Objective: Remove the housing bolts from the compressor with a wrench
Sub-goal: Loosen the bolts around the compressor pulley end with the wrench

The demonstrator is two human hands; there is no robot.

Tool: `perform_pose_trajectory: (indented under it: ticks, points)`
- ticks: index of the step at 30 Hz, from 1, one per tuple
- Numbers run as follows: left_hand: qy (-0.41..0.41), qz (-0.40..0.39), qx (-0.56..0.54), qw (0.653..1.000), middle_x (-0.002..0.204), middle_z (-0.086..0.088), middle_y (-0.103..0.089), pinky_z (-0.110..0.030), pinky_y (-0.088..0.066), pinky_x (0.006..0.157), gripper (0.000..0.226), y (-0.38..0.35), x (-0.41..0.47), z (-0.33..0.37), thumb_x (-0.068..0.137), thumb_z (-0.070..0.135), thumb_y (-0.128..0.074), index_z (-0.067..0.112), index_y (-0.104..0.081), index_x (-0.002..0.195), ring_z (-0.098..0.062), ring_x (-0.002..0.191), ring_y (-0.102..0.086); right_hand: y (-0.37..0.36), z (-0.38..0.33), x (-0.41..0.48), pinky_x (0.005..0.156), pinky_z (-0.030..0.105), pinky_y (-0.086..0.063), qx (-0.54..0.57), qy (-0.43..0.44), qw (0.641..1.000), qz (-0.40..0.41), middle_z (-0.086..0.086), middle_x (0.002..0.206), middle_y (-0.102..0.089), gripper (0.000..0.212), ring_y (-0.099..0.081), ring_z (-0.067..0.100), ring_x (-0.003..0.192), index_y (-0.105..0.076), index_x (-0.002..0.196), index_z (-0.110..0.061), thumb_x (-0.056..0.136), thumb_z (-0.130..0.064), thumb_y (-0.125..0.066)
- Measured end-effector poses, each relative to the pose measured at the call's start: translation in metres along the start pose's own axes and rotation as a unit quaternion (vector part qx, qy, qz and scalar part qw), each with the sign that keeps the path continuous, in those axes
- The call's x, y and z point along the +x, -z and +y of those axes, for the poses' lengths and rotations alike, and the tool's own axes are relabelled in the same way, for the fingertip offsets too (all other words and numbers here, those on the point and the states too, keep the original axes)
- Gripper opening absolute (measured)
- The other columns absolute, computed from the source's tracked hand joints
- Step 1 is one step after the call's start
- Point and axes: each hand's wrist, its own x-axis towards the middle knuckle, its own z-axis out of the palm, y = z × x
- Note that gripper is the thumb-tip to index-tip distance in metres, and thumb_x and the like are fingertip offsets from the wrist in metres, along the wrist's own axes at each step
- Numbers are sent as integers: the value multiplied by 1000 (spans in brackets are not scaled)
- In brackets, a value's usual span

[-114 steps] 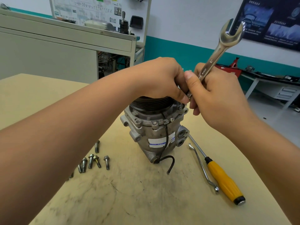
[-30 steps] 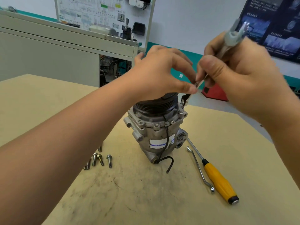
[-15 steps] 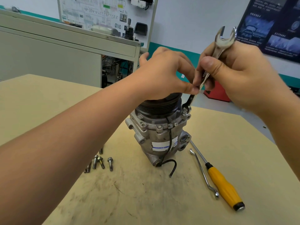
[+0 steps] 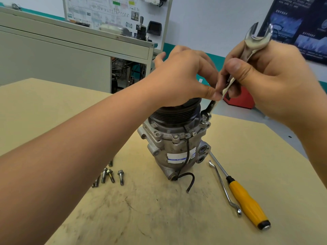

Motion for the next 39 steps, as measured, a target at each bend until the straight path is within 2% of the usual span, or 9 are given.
perform_pose_trajectory:
  ticks: [8, 14, 19, 21, 23, 28, 32, 36, 39]
  points:
    - [0, 2, -4, 1000, 95, 34, -50, -52, -16, 112, 16, -2, 1, -2, 73, 47, -73, 50, -58, 67, -6, 122, -29, -1, 1, 2, 58, 15, -48, 3, -27, 1000, 1, -14, 65, -65, 19, -59, 8, 56, -52, 81, -22, 98, -13, -47]
    - [1, 14, -10, 1000, 94, 34, -50, -50, -20, 111, 18, -4, -1, -6, 71, 46, -72, 48, -56, 64, -10, 123, -32, -2, 0, 7, 55, 14, -47, 34, -45, 998, -32, -14, 64, -66, 22, -57, 5, 53, -54, 79, -17, 98, -9, -47]
    - [3, 58, -11, 998, 93, 30, -53, -49, -21, 110, 13, -11, -3, -8, 73, 45, -72, 33, -70, 76, -8, 115, -33, 4, 1, 13, 55, 19, -50, 56, -67, 994, -62, -7, 69, -69, 21, -58, 8, 52, -56, 82, -16, 98, -10, -45]
    - [7, 70, -16, 997, 92, 29, -53, -48, -21, 109, 13, -14, -4, -9, 74, 44, -73, 32, -68, 72, -7, 113, -34, 3, 0, 14, 51, 23, -52, 90, -89, 990, -55, -3, 69, -71, 13, -61, 12, 49, -50, 88, -18, 97, -10, -46]
    - [7, 72, -20, 997, 88, 31, -52, -46, -23, 108, 20, -15, -6, -9, 75, 43, -73, 39, -57, 63, -5, 109, -34, 0, -1, 14, 49, 27, -54, 110, -94, 989, -33, 3, 70, -71, 12, -61, 15, 46, -45, 91, -20, 95, -9, -49]
    - [15, 86, -40, 995, 81, 34, -52, -44, -27, 106, 28, -19, -5, -9, 76, 39, -73, 41, -55, 55, -3, 108, -36, -4, -1, 13, 47, 26, -53, 86, -91, 991, 39, 4, 77, -63, 9, -62, 16, 45, -52, 87, -11, 94, -6, -53]
    - [29, 61, -51, 996, 91, 28, -57, -45, -29, 106, 24, -16, -1, -10, 73, 43, -73, 40, -56, 56, -10, 118, -41, -2, -1, 17, 52, 23, -54, 84, -112, 990, 33, 4, 69, -66, 13, -66, 15, 51, -55, 85, -13, 95, -6, -52]
    - [37, 13, -62, 997, 110, 23, -60, -47, -27, 110, 12, -8, 6, -10, 71, 47, -75, 45, -64, 73, -15, 124, -45, -1, 0, 23, 54, 20, -52, 26, -135, 991, 3, -4, 63, -66, 18, -60, 8, 51, -51, 83, -19, 98, -10, -45]
    - [40, -8, -66, 997, 115, 20, -60, -48, -28, 109, 13, -5, 11, -10, 71, 45, -77, 39, -70, 81, -12, 123, -46, -1, -1, 28, 53, 19, -50, 3, -147, 989, -19, -4, 62, -64, 18, -58, 6, 49, -51, 86, -20, 97, -9, -42]
